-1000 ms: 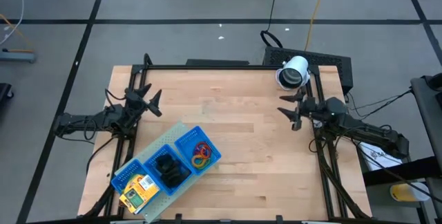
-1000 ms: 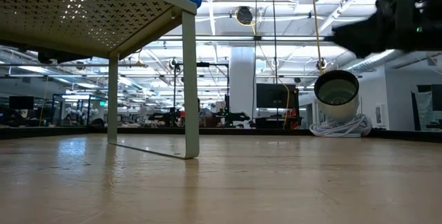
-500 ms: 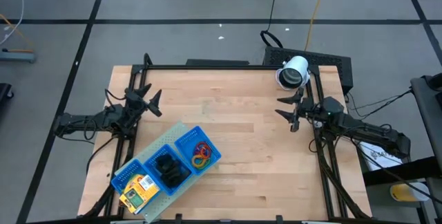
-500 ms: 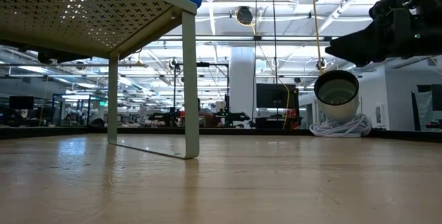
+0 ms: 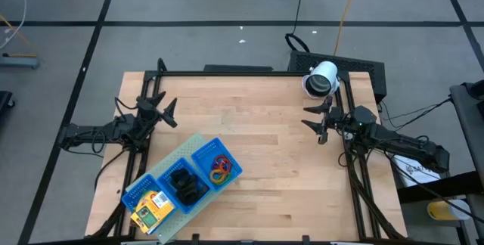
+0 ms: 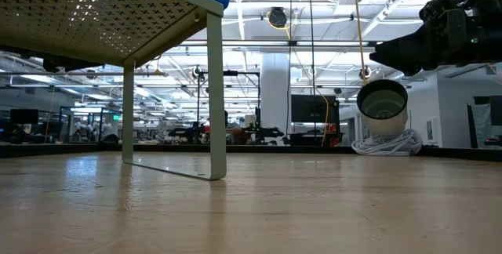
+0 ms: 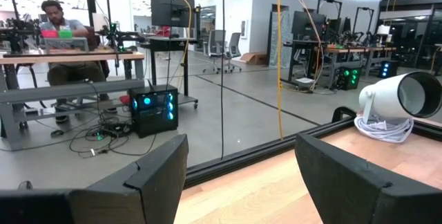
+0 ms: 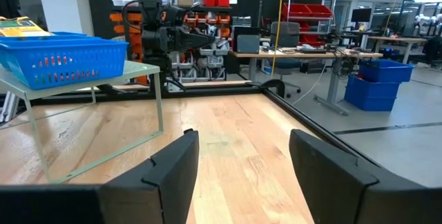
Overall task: Pick & Place Office Desk Supplies
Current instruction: Return to Home Position
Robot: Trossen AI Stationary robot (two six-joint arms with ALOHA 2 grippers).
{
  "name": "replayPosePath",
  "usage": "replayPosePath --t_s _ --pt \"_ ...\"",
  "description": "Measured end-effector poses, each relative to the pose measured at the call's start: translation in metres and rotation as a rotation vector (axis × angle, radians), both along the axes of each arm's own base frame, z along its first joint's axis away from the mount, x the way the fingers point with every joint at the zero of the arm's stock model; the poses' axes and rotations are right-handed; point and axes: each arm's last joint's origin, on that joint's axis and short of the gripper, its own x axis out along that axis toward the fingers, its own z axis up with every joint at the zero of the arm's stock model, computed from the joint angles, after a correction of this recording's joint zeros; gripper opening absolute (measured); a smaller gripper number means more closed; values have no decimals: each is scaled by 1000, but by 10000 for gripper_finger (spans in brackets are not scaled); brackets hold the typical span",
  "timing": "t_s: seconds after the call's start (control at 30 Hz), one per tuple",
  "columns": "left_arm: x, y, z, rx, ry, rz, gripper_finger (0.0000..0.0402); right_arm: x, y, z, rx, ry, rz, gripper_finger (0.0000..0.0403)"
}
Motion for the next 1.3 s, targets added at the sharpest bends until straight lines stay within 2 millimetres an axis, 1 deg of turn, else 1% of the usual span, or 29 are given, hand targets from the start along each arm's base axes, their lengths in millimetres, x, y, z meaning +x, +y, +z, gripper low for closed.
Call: replayPosePath --t_s 0.17,0.43,0.67,0.93,1.3 --pt "0 0 0 0 0 0 274 0 0 0 0 0 0 221" --pt "0 0 0 -1 -1 0 274 0 0 0 0 0 0 216" --pt "0 0 0 -2 -2 -1 274 0 0 0 1 0 0 221" --pt "0 0 0 -1 -1 0 274 0 0 0 1 0 0 216" --pt "0 0 0 -1 -1 0 274 0 0 0 0 0 0 220"
